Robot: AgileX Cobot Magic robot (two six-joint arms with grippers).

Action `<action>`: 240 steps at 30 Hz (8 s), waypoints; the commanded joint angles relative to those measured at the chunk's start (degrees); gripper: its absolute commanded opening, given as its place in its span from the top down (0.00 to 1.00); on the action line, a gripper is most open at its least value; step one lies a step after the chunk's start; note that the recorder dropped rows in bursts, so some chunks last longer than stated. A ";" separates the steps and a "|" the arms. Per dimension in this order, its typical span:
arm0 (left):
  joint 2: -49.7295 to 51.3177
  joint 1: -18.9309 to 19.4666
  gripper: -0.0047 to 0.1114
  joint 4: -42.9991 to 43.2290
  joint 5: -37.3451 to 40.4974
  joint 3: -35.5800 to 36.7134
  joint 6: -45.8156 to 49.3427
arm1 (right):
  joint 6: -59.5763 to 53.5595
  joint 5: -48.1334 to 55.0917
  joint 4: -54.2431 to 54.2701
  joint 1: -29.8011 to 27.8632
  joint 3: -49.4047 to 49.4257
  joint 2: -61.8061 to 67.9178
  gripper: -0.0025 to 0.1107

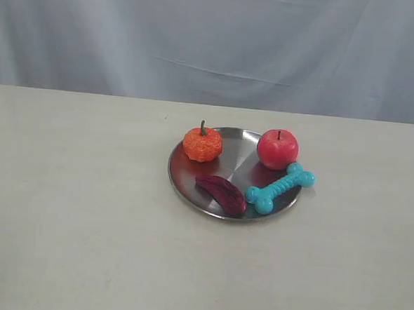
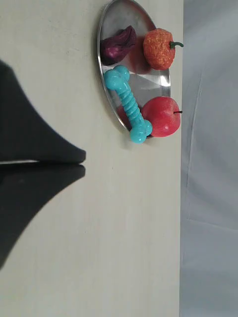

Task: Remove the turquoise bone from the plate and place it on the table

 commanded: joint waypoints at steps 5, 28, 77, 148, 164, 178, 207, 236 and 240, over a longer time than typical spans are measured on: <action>-0.07 -0.44 0.96 -0.07 -0.31 0.15 -0.24 | -0.13 -0.22 0.02 -0.34 0.21 -0.28 0.98; -0.07 -0.44 0.96 -0.07 -0.31 0.15 -0.24 | -0.34 -8.84 -0.91 -0.34 0.21 -0.28 0.98; -0.07 -0.44 0.96 -0.07 -0.31 0.15 -0.24 | 13.84 8.92 -2.15 6.98 -55.59 61.08 0.98; -0.07 -0.44 0.96 -0.07 -0.31 0.15 -0.24 | 1.28 32.75 11.56 9.94 -87.77 117.29 0.51; -0.07 -0.44 0.96 -0.07 -0.31 0.15 -0.24 | 17.28 29.77 4.91 12.63 -88.51 120.65 0.51; -0.07 -0.44 0.96 -0.07 -0.31 0.15 -0.24 | 18.91 24.29 3.70 12.63 -88.51 124.61 0.61; -0.07 -0.44 0.96 -0.07 -0.31 0.15 -0.24 | 21.46 20.87 4.47 12.94 -88.51 126.10 0.47; -0.07 -0.44 0.96 -0.07 -0.31 0.15 -0.24 | 15.62 25.05 -0.26 13.00 -88.51 107.62 0.98; -0.07 -0.44 0.96 -0.07 -0.31 0.15 -0.24 | 15.76 28.12 -4.86 12.87 -88.51 102.43 0.98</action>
